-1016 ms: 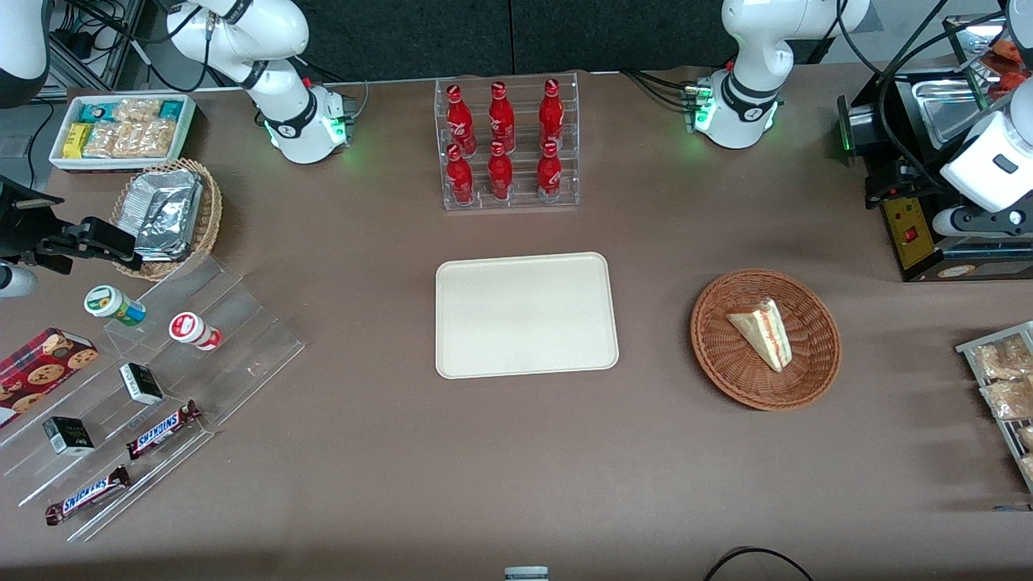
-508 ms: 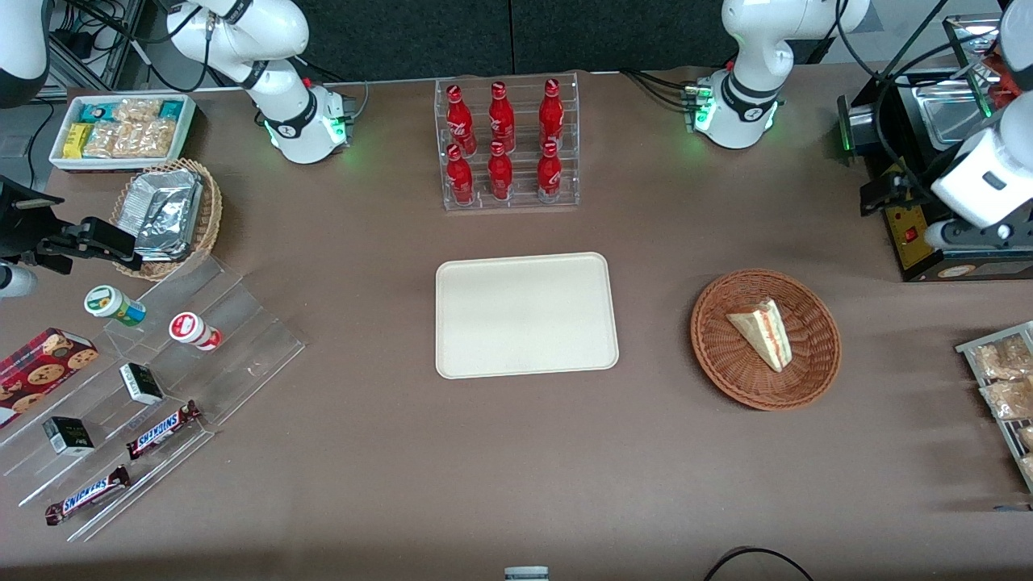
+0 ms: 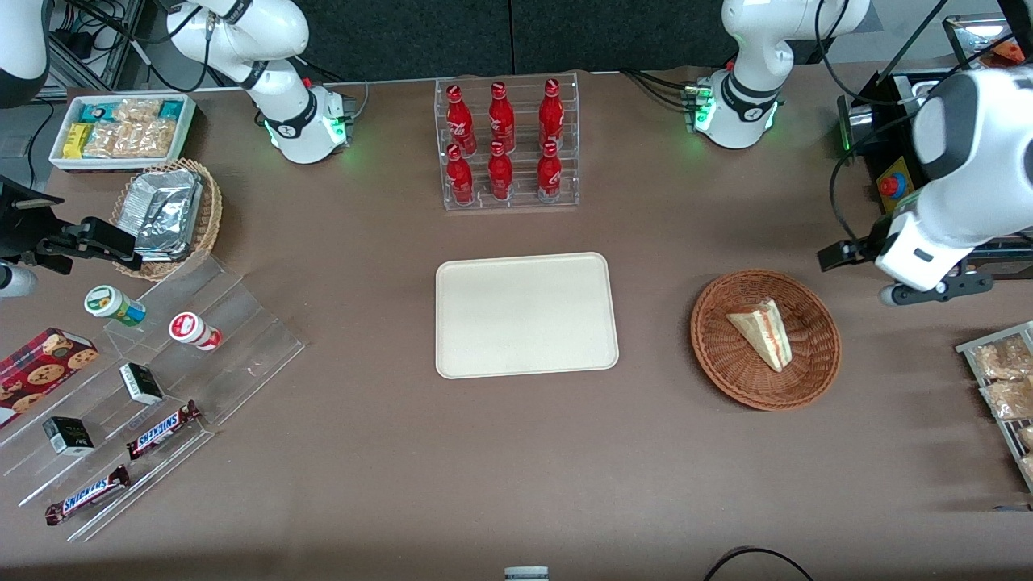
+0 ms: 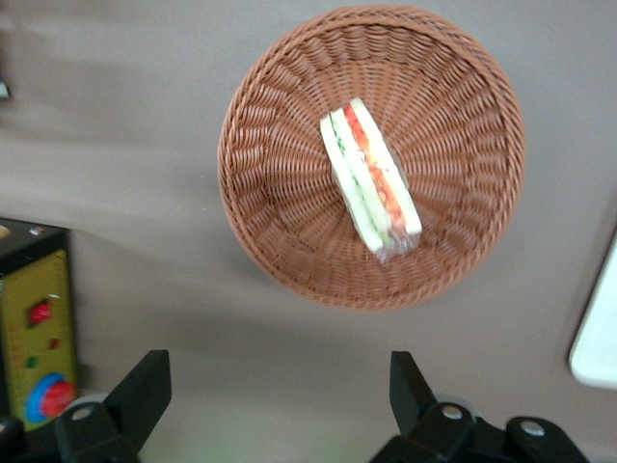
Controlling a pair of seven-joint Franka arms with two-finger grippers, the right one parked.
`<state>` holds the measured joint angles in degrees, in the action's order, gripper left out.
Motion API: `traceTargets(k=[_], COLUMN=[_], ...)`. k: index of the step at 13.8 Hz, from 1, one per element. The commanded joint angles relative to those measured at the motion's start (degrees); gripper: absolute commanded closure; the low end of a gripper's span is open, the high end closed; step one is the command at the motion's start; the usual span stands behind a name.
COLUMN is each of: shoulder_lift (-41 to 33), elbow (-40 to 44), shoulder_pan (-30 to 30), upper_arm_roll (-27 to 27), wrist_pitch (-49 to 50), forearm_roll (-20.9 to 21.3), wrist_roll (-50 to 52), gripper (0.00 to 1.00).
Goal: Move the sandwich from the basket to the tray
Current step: 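Move the left gripper over the wrapped sandwich in the wicker basket and lower it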
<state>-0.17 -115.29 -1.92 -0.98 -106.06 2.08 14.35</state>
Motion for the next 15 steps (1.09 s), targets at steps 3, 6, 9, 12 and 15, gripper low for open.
traceTargets(k=[3, 6, 9, 12, 15], shoulder_lift=[-1.2, 2.4, 5.3, 8.9, 9.9], elbow=[-11.8, -13.0, -13.3, -13.4, -13.6], shoulder_pan=[-0.4, -1.4, -1.7, -3.0, -3.0], upper_arm_roll=[0.6, 3.2, 3.8, 3.7, 3.7], wrist_pitch=[-16.6, -23.9, -28.0, -32.1, -32.8], forearm_roll=[-3.0, -2.9, -2.3, -1.4, -0.4], wrist_roll=[16.3, 25.1, 25.8, 25.9, 26.3], gripper=[0.00, 0.00, 0.00, 0.00, 0.00])
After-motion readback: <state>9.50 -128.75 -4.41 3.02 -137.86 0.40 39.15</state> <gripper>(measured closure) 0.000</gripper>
